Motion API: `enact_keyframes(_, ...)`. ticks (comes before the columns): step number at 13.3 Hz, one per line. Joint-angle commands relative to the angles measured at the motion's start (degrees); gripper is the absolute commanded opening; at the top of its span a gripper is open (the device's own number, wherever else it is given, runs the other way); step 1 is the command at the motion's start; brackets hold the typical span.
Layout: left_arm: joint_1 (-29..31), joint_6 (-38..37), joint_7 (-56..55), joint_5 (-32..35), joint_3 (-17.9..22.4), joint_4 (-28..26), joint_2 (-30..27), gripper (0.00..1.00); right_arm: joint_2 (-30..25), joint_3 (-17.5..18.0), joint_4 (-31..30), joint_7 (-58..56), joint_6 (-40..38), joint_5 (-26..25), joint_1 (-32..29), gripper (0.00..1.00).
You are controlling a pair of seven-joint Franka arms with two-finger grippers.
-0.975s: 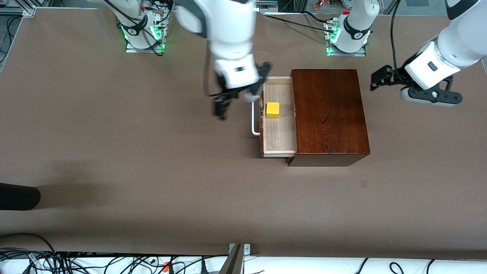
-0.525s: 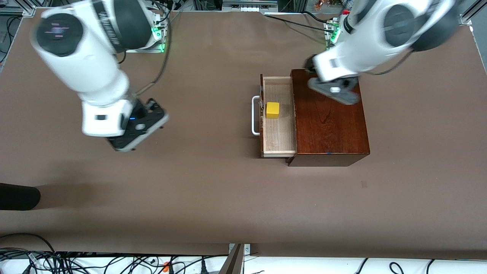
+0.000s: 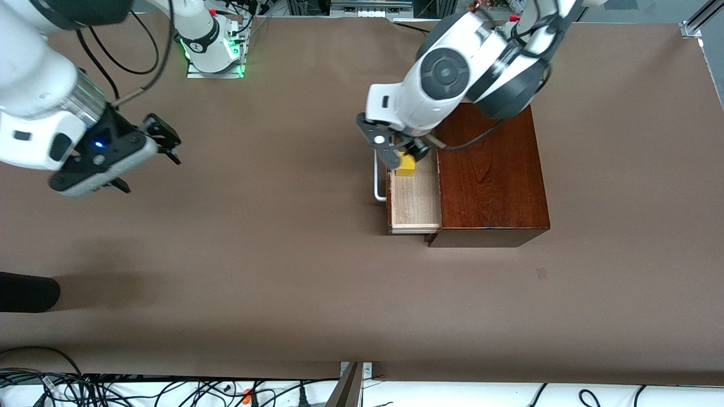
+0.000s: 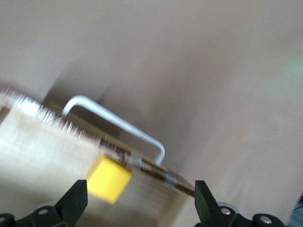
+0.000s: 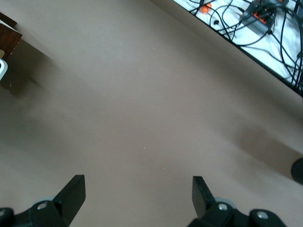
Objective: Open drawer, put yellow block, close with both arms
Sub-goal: 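Withdraw the right gripper while the left gripper reaches the drawer front, then push the drawer shut into the box with the left gripper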
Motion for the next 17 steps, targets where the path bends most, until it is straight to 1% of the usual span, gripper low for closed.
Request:
enact_keyframes(1,-2.6,7.1,16.1,0.6,0.6,2.6,6.1,1.00,-6.0,-2.9,-9.5,3.7,2.8,5.0,-0.1,1.00)
enact_keyframes(3,-4.6,12.2,24.5,1.0,0.6,2.3,8.4,1.00,-10.0,-3.2,-18.2,6.5,8.1,5.4,-1.0,1.00)
enact_keyframes(4,-5.4,13.9,26.7,1.4,0.7,1.4,9.1,1.00,-11.1,-3.3,-21.1,10.2,9.4,5.4,-1.2,1.00)
enact_keyframes(5,-6.0,15.8,27.6,2.8,0.7,-0.1,9.3,1.00,-11.5,-3.3,-22.2,13.5,9.4,5.4,-1.5,1.00)
enact_keyframes(7,-7.4,18.3,27.6,6.1,0.7,-3.0,9.6,1.00,-11.2,-3.1,-21.7,20.1,8.2,5.3,-1.7,1.00)
enact_keyframes(8,-7.6,19.6,27.6,7.7,0.7,-4.5,9.6,1.00,-10.5,-3.1,-20.4,21.3,8.2,4.8,-1.9,1.00)
enact_keyframes(10,-7.6,20.2,27.6,11.0,0.7,-6.3,9.7,1.00,-9.5,-3.4,-18.4,21.0,7.6,4.0,-2.0,1.00)
enact_keyframes(12,-7.2,20.1,27.6,14.5,0.7,-8.0,9.6,1.00,-9.1,-3.4,-17.7,20.4,7.6,1.4,-2.1,1.00)
enact_keyframes(14,-6.4,18.5,27.7,15.5,0.8,-8.8,9.1,1.00,-9.0,-3.6,-17.7,19.7,7.6,1.1,-2.1,1.00)
enact_keyframes(17,-4.4,13.3,27.6,15.6,0.9,-8.4,8.2,1.00,-9.1,-4.7,-17.6,19.5,7.6,1.0,-2.1,1.00)
